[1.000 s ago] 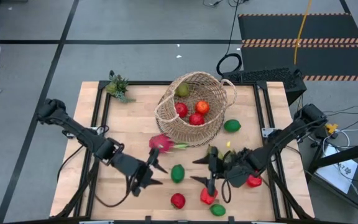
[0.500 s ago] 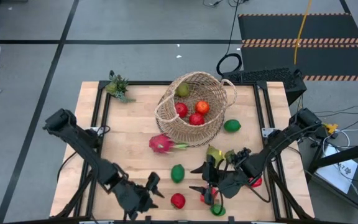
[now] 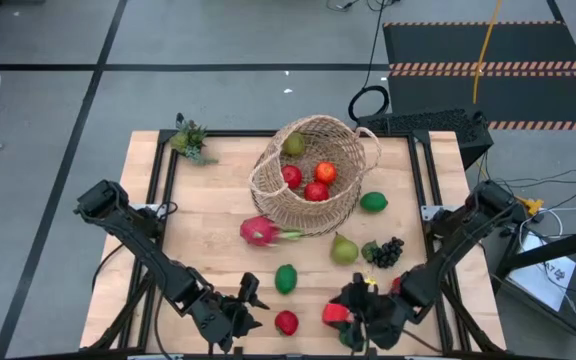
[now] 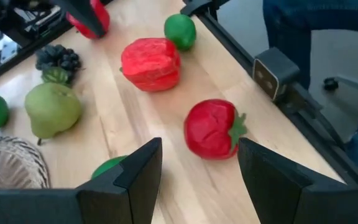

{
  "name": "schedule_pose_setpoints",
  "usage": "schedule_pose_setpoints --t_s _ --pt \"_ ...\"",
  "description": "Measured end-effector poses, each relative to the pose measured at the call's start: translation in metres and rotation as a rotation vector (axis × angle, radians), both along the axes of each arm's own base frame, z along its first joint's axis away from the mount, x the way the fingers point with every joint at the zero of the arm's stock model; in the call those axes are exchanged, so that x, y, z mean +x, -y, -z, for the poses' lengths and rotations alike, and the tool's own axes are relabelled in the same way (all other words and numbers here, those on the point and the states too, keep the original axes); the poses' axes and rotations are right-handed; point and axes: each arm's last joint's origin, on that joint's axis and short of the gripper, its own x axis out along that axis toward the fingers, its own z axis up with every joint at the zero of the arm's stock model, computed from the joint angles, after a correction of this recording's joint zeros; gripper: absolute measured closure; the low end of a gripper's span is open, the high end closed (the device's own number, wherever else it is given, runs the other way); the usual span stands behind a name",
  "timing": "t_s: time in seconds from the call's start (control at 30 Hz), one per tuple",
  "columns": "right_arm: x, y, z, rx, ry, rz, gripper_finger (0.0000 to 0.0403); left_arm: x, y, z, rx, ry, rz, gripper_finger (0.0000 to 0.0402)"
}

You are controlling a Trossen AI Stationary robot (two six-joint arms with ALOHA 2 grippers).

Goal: Build produce basket
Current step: Put the red apple into the basket

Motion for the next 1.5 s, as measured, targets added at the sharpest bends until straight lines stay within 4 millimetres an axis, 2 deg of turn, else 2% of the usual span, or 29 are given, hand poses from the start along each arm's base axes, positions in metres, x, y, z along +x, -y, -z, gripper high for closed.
schedule_pose_setpoints --t_s 0.2,0.3,0.43,0.53,0.73,1.07,1.5 --pt "-0.017 0.009 -0.021 0.02 -0.282 0.146 0.0129 0.0 0.0 0.0 -0.039 -0.009 -0.03 0.0192" --pt "-0.026 0.016 -0.03 0.066 -0.426 0.294 0.0129 0.0 0.0 0.0 -0.038 -0.008 -0.03 0.0192" --pt "-0.042 0.025 -0.026 0.161 -0.708 0.508 0.0129 0.0 0.0 0.0 -0.04 -0.009 -0.032 0.0192" --pt "-0.048 0.027 -0.026 0.2 -0.818 0.6 0.0129 -0.001 0.001 0.0 -0.045 -0.011 -0.033 0.0192" --pt "-0.054 0.031 -0.024 0.184 -0.895 0.688 0.0114 -0.004 0.005 0.0 -0.047 -0.01 -0.02 0.0192" --pt "-0.071 0.044 0.011 0.134 -1.095 0.806 0.0009 -0.006 0.007 -0.001 -0.055 -0.002 -0.013 0.0192" --pt "-0.082 0.061 0.048 0.079 -1.118 0.847 0.0004 -0.004 0.008 -0.003 -0.064 0.024 -0.005 0.0192"
